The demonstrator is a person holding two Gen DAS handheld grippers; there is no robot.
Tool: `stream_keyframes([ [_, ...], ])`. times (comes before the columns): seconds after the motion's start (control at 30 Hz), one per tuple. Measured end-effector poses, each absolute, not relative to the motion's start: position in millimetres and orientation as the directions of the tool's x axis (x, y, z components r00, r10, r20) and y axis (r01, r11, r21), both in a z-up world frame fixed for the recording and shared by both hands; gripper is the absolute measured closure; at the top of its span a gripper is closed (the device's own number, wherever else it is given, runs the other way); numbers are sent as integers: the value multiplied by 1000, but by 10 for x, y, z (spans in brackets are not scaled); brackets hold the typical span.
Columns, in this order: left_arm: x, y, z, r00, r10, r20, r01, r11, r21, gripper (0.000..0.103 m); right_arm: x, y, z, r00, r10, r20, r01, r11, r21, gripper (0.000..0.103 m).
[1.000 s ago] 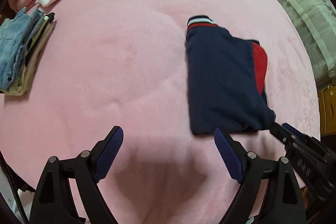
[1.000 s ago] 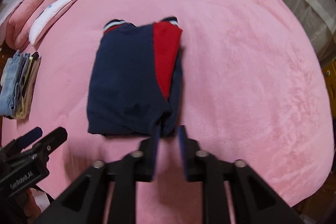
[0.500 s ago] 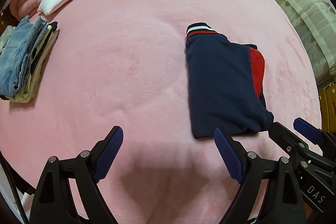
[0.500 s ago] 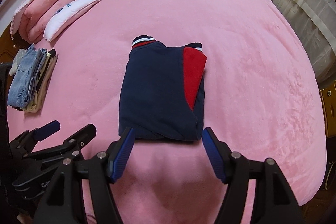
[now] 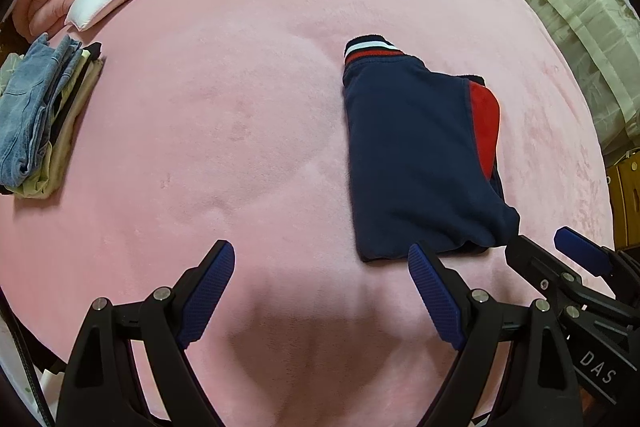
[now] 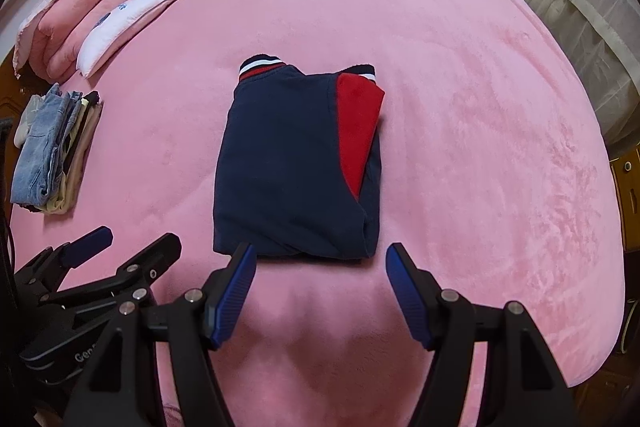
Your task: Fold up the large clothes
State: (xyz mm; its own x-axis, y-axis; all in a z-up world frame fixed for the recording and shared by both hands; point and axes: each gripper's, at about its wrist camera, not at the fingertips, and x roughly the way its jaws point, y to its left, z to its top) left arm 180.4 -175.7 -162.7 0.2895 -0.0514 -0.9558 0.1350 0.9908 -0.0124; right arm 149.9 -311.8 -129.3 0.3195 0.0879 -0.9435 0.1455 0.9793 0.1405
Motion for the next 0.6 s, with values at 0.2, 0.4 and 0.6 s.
stream_keyframes([
  [0.2,1823,-1787,-1716,290,-47,-956,135,991,-8,16,1512,-3148,-1402,318,113,-941,152,974,168,35],
  [0.4,1861,-1867,-1887,286,-23,-958,135,991,16,16,1527,-3214,-1610,303,164,-939,151,964,217,35],
  [0.6,1976,-1983,-2079,271,-29,-962,119,993,3,16,1612,-3384,-1815,287,207,-935,164,951,261,35],
])
